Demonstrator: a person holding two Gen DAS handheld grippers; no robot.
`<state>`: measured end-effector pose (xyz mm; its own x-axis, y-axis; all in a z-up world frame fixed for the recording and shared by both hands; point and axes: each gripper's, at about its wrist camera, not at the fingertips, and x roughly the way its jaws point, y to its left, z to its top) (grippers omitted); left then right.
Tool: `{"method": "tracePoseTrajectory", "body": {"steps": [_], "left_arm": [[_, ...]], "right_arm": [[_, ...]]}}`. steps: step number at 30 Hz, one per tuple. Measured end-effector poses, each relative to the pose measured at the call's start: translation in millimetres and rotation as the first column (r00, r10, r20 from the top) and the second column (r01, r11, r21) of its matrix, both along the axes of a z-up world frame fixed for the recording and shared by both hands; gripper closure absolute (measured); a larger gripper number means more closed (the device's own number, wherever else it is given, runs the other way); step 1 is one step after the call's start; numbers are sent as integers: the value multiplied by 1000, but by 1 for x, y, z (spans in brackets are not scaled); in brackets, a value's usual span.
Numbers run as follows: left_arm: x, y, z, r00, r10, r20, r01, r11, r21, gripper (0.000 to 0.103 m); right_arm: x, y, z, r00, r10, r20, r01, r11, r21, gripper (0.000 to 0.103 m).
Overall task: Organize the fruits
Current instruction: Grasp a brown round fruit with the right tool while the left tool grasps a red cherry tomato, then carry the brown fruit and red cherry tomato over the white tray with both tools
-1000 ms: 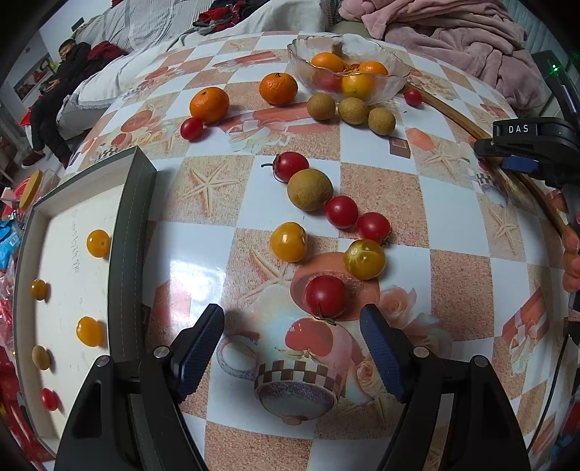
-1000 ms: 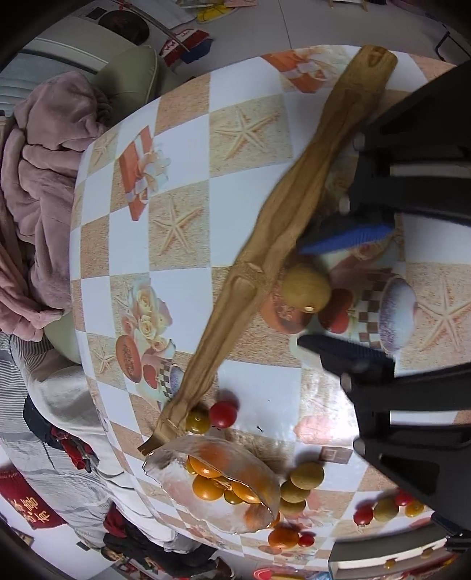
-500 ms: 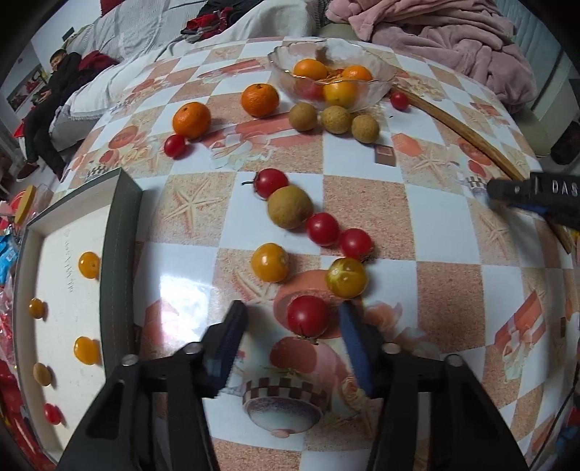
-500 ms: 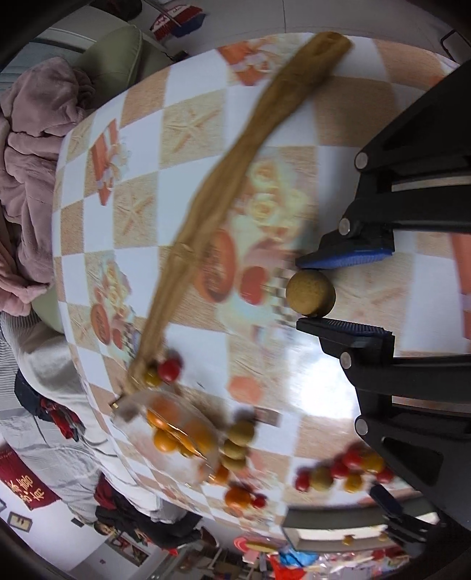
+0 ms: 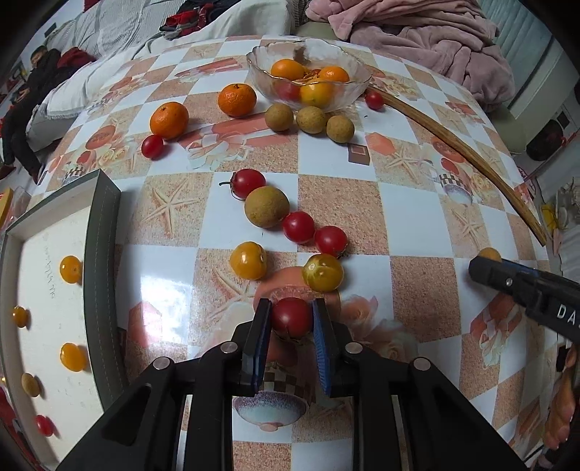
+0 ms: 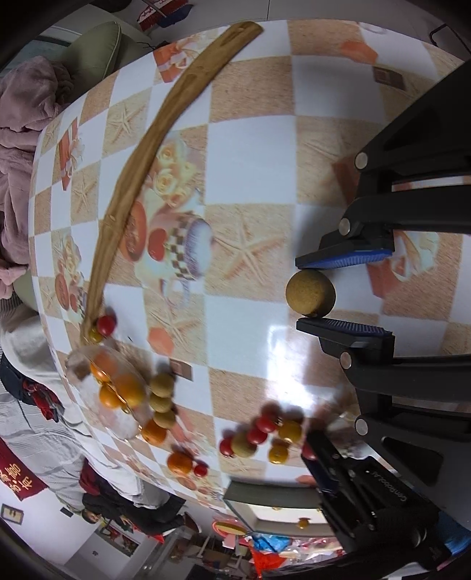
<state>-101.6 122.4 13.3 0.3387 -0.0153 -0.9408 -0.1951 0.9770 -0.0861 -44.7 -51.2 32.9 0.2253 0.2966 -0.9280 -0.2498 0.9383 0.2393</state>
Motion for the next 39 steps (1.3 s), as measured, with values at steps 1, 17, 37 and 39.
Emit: {"method": "tracePoseTrajectory", "body": {"steps": [1, 17, 37, 39], "left_arm": [[-1, 0, 1, 1000, -6, 2, 6, 1000, -3, 79], [-33, 34, 28, 1000, 9, 29, -8, 1000, -19, 79], [-90, 77, 73, 995, 102, -19, -101, 994, 32, 79], [-99, 85, 76, 992, 126, -29, -125, 992, 30, 79]], "right_arm": [[-3, 1, 0, 1000, 1, -2, -1, 1000, 1, 74], [-33, 43, 12, 998, 61, 5, -61, 998, -6, 74], [-80, 108, 69, 969, 247, 17, -248, 969, 10, 74], [-85, 115, 76, 961, 274, 21, -274, 962, 6, 74]]}}
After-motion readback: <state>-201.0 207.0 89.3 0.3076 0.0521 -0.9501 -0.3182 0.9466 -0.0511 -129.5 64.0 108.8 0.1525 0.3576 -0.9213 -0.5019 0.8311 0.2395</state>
